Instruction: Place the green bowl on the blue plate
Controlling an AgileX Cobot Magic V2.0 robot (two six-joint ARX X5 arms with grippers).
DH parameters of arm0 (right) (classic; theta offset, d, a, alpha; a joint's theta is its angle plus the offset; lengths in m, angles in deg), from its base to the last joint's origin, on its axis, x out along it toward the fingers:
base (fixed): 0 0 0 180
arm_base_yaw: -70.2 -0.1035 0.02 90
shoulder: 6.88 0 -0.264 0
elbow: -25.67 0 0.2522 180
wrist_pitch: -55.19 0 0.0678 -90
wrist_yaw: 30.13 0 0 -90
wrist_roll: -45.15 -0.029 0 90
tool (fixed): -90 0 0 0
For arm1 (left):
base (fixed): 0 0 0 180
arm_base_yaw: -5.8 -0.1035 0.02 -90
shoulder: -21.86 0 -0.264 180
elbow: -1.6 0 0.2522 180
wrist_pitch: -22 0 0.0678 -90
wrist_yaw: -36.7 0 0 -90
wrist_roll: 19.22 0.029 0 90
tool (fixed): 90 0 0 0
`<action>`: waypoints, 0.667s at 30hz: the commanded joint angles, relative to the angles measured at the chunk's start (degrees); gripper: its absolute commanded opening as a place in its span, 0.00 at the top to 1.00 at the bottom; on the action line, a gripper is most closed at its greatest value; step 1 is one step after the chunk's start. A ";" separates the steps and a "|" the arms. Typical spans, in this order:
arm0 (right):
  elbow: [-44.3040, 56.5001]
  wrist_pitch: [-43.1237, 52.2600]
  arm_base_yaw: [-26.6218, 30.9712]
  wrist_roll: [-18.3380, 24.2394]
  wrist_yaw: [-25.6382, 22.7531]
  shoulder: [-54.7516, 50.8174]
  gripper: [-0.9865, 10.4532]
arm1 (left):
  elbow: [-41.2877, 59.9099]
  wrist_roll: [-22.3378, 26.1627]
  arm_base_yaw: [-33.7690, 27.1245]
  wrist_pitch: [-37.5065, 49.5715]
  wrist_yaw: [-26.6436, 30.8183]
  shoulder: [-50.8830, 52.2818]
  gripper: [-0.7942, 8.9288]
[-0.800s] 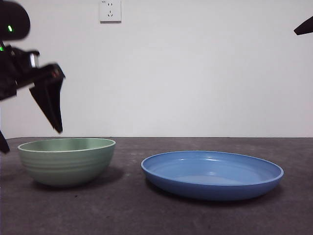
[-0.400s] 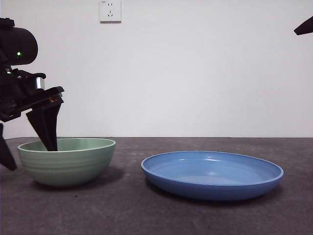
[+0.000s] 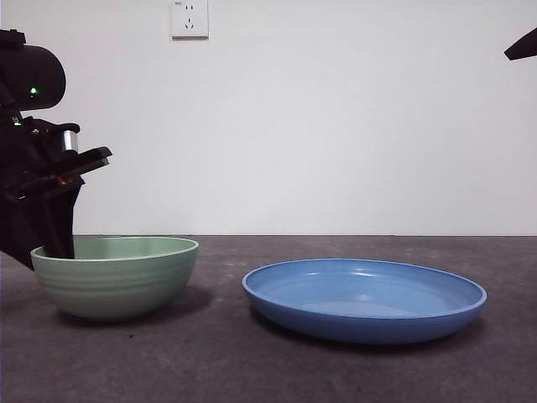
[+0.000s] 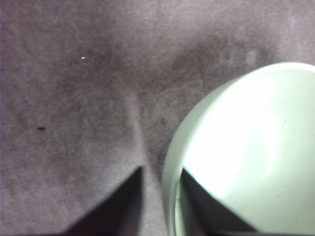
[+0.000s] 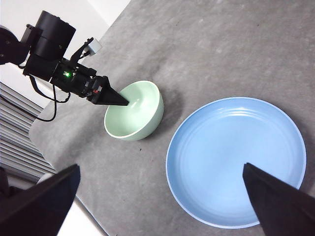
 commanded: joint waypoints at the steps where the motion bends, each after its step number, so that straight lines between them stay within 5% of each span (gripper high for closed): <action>1: -1.09 0.59 -0.20 0.00 0.07 0.22 0.39 | -1.20 0.04 0.09 0.22 0.26 -0.79 0.89; 9: -1.09 0.57 -0.20 0.00 0.07 0.22 0.39 | -4.22 -1.07 0.72 -5.11 0.94 -0.79 0.90; 20: -1.09 0.61 -0.20 0.00 0.07 0.22 0.39 | -20.76 -2.19 8.00 -15.74 1.77 -2.60 0.90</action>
